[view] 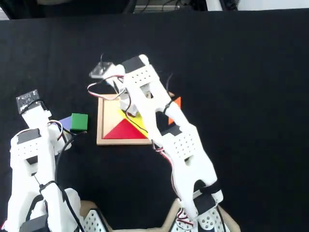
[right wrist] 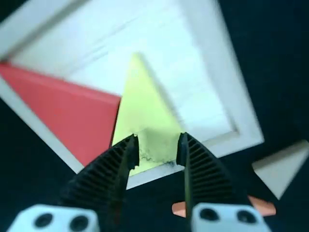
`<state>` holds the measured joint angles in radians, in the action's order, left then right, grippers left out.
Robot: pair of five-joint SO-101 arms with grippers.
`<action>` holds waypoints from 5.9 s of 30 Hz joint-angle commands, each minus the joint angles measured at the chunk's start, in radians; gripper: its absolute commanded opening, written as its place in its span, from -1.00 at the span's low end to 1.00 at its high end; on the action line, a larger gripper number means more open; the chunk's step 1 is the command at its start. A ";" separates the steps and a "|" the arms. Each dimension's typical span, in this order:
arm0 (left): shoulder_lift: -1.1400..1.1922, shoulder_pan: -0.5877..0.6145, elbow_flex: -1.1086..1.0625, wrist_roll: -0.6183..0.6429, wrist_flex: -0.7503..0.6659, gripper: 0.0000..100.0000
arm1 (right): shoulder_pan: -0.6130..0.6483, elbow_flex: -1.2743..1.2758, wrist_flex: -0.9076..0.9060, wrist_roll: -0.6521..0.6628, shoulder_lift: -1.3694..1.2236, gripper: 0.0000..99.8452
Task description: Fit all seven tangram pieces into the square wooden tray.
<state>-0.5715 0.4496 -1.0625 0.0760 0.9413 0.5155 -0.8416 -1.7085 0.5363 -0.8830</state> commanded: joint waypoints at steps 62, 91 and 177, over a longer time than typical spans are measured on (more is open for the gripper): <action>0.000 -0.015 0.041 0.011 -0.009 -0.60 | 0.081 0.631 0.359 -0.282 0.372 -0.57; 0.000 -0.015 0.041 0.012 -0.014 -0.60 | 0.020 0.484 0.331 -0.150 0.294 -0.30; 0.000 -0.013 0.042 0.012 -0.014 -0.60 | 0.146 0.093 0.040 -0.158 -0.016 -0.55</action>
<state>-0.5715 0.4496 -1.0625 0.0775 0.9413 0.6107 -0.7066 -1.6118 0.3736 -0.8922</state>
